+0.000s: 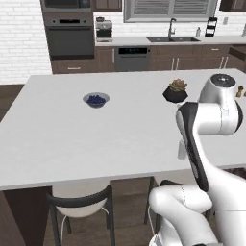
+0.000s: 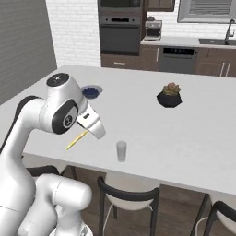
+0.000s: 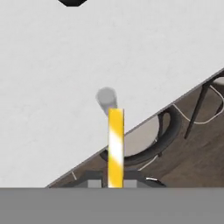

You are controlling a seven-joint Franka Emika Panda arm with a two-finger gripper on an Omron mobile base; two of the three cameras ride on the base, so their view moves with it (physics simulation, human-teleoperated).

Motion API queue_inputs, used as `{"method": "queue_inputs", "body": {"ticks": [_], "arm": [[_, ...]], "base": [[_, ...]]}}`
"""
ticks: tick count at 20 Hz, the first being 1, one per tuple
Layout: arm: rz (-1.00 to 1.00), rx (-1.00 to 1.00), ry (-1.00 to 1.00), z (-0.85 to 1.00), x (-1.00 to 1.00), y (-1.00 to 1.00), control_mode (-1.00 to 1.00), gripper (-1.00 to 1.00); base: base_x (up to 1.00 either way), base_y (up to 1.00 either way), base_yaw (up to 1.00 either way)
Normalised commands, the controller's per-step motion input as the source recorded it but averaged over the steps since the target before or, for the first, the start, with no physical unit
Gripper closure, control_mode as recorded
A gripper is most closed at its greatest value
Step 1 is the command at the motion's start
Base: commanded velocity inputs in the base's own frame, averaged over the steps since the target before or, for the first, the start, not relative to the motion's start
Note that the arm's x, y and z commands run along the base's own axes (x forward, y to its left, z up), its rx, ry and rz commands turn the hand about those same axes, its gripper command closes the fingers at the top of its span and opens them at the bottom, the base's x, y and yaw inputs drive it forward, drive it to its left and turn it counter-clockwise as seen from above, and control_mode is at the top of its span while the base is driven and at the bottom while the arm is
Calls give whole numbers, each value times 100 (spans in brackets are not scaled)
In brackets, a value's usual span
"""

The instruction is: Take a straw from the drawer in front and place it inside the glass cup on the dining counter.

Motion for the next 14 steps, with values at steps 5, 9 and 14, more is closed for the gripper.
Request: {"method": "queue_inputs", "body": {"ticks": [5, 9, 14], "arm": [[38, 0, -44, 41, 0, -88, -100, 100], [59, 0, -47, 28, 4, -90, -100, 100], [66, 0, -40, 12, 15, -44, -100, 100]], "base": [[0, 0, 0], [0, 0, 0], [0, 0, 0]]}}
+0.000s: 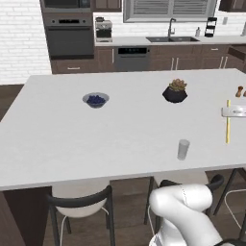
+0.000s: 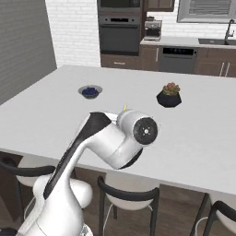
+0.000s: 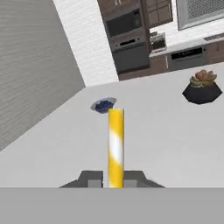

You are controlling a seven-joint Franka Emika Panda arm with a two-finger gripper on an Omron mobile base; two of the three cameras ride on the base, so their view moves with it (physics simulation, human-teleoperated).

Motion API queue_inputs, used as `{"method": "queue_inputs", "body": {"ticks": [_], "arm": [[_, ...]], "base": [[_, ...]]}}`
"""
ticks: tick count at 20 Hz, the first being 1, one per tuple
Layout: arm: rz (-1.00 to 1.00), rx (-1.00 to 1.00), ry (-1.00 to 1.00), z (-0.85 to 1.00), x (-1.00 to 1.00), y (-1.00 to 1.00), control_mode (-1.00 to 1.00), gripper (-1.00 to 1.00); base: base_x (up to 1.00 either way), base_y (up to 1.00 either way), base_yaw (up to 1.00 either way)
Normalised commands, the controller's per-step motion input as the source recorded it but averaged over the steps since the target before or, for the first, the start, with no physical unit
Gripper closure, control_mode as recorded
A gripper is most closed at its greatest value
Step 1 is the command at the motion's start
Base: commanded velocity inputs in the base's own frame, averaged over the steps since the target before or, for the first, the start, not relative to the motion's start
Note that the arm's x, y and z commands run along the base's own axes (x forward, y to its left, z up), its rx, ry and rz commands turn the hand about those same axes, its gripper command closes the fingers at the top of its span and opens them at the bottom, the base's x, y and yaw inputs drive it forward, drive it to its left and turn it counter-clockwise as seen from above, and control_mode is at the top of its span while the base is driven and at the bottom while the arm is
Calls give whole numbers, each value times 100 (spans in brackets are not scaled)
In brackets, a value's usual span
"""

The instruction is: Take a straw from the drawer in front and place it inside the glass cup on the dining counter.

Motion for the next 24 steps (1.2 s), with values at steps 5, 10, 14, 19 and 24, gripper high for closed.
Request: {"method": "queue_inputs", "body": {"ticks": [5, 10, 14, 19, 24], "arm": [[63, 0, -31, 0, 28, -2, -100, 100], [35, 0, -10, 0, 25, 33, -100, 100], [20, 0, 0, -4, 25, 56, -100, 100], [8, 0, 0, -15, 9, 41, -100, 100], [1, 1, 0, -28, 3, 16, -100, 100]], "base": [[0, 0, 0], [0, 0, 0], [0, 0, 0], [0, 0, 0], [0, 0, 0]]}}
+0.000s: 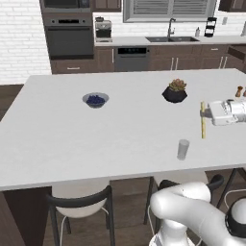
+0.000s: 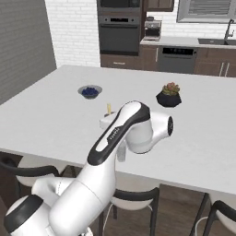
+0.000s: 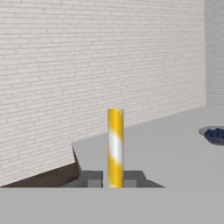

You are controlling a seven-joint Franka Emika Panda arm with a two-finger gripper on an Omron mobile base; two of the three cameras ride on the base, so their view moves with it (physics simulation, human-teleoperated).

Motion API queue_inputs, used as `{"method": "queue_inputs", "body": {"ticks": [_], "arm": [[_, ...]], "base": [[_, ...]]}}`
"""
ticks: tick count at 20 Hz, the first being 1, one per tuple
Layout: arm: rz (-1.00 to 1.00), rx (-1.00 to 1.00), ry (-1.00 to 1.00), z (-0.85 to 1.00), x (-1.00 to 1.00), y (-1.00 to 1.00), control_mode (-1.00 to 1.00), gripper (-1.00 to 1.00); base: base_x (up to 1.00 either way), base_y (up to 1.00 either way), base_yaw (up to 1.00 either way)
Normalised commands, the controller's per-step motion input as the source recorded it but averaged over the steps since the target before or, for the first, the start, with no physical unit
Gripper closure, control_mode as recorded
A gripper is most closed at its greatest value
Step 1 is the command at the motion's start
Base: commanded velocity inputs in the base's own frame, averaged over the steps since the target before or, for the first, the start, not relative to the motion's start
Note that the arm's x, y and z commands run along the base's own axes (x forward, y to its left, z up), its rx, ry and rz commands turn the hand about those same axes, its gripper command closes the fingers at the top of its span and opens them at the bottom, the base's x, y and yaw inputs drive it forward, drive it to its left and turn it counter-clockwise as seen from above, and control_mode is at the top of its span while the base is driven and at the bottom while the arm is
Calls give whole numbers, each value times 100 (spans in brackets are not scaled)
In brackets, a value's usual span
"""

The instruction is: Take a straw from the drawer in front and place it inside the glass cup on the dining counter.

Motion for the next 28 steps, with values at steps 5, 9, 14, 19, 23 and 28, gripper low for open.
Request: {"method": "queue_inputs", "body": {"ticks": [5, 9, 14, 19, 23, 28], "arm": [[0, 1, 0, -27, 13, 16, -100, 100], [0, 0, 0, -18, 34, 8, -100, 100], [0, 0, 0, -21, 33, 0, -100, 100], [0, 0, -2, -25, 13, 0, -100, 100], [0, 0, -4, -15, 14, -3, -100, 100], [0, 0, -3, -5, 21, -12, -100, 100]], "base": [[0, 0, 0], [0, 0, 0], [0, 0, 0], [0, 0, 0], [0, 0, 0], [0, 0, 0]]}}
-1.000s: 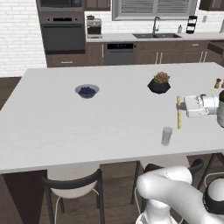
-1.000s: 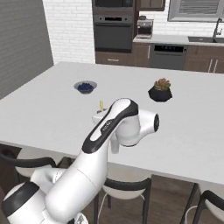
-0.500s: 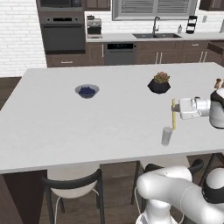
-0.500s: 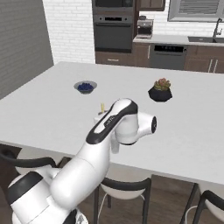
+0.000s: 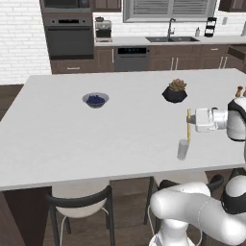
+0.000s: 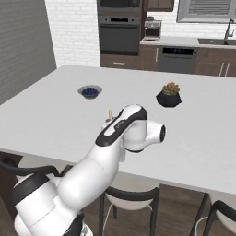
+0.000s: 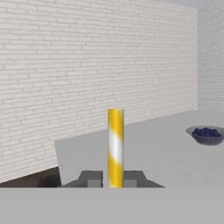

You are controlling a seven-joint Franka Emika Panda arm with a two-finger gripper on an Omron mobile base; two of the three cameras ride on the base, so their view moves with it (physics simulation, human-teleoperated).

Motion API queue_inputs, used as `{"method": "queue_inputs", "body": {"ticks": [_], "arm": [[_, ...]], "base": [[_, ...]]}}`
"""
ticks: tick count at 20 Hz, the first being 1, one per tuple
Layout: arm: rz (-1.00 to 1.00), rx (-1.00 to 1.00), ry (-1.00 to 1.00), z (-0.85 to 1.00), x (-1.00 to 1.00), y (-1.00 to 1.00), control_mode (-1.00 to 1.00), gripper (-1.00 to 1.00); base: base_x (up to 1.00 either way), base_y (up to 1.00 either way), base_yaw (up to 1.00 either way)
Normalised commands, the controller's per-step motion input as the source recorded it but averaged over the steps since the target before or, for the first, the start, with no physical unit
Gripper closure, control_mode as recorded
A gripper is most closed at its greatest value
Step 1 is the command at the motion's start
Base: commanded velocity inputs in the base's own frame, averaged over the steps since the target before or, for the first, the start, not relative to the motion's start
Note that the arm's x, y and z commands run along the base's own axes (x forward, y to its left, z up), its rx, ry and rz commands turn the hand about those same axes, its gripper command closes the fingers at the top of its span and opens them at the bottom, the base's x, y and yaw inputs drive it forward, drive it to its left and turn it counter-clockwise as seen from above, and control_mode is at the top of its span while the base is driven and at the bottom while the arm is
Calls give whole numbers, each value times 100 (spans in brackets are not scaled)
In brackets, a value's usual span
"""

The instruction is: Take a straw from the drawer in front and place it inside the glass cup on the dining counter.

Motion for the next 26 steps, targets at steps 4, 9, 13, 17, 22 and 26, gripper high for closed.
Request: {"method": "queue_inputs", "body": {"ticks": [4, 9, 13, 17, 22, 26], "arm": [[0, 0, -1, -4, 8, -28, -100, 100], [0, 0, 0, -13, 4, -17, -100, 100], [0, 0, 0, -9, 9, 1, -100, 100], [0, 0, 0, 0, 12, 17, -100, 100], [0, 0, 0, -5, 15, 11, -100, 100], [0, 0, 0, -20, 4, 0, -100, 100]], "base": [[0, 0, 0], [0, 0, 0], [0, 0, 0], [0, 0, 0], [0, 0, 0], [0, 0, 0]]}}
